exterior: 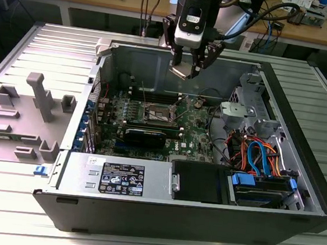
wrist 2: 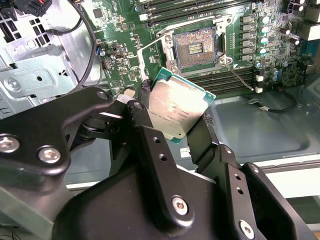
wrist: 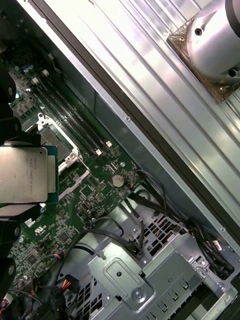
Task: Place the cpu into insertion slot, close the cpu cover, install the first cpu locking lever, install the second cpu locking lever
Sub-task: 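Place the cpu into insertion slot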
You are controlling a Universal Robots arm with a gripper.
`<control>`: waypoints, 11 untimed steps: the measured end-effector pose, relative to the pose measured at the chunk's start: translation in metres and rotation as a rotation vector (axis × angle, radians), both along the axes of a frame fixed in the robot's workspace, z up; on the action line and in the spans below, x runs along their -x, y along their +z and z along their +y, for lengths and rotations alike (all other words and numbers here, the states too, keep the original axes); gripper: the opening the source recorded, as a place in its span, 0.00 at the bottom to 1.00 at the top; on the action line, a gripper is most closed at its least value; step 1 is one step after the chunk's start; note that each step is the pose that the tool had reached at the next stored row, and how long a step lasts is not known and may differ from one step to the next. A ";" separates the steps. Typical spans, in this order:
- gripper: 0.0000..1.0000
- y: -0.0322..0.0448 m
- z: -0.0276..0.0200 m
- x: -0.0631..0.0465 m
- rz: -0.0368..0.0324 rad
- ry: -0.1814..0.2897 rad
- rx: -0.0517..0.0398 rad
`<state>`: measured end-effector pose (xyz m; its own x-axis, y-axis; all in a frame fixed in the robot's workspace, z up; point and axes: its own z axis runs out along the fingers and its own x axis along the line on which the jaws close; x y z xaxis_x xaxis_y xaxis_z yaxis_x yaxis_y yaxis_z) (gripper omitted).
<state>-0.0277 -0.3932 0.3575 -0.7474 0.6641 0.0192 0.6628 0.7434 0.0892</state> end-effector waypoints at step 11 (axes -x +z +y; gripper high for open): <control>0.54 -0.0009 -0.0027 0.000 0.0006 -0.074 0.0000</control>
